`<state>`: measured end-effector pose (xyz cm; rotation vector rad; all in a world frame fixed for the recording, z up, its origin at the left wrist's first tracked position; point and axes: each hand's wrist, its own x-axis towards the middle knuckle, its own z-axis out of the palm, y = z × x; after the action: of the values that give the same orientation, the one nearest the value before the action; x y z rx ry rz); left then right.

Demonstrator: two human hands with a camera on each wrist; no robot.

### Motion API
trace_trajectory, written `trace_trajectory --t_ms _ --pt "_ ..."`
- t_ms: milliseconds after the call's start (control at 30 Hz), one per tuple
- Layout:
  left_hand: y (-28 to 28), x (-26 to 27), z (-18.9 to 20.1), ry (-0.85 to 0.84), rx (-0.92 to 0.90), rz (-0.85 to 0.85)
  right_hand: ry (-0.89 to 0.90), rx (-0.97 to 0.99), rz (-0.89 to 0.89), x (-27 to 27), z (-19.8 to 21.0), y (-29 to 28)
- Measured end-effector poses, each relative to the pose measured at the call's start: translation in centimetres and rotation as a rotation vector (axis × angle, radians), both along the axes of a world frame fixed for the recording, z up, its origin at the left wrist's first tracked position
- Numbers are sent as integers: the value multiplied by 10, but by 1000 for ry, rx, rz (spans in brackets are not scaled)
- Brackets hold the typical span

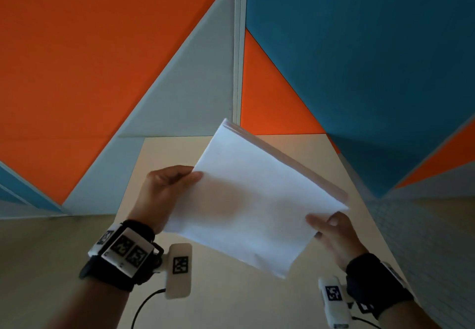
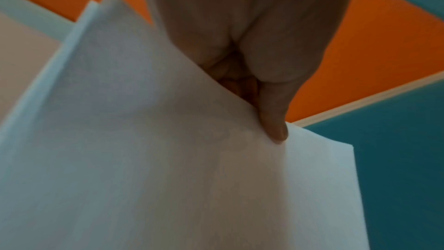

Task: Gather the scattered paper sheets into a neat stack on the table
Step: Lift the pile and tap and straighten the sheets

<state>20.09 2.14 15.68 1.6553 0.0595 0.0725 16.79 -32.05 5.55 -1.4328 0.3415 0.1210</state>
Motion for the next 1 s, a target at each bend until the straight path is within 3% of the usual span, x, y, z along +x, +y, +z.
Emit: trace_trajectory --t_ms 100,200,433,533,667,800,1000 --pt "-6 -6 -20 42 -91 43 4 185 79 -2 3 17" --pt "-7 -7 -43 34 -126 65 -21 67 38 0 4 25" --pt "-16 -7 -72 189 -150 -129 -134 -120 -123 7 -3 34" --pt "-26 -6 -87 237 -93 -55 -134 -142 -155 10 -10 40" --pt "-29 -7 -92 170 -38 -3 -152 -156 -154 16 -17 48" --pt "-23 -4 -104 155 -72 10 -152 -149 -120 26 -28 50" --pt "-19 2 -136 265 -155 60 -54 -166 -98 30 -61 52"
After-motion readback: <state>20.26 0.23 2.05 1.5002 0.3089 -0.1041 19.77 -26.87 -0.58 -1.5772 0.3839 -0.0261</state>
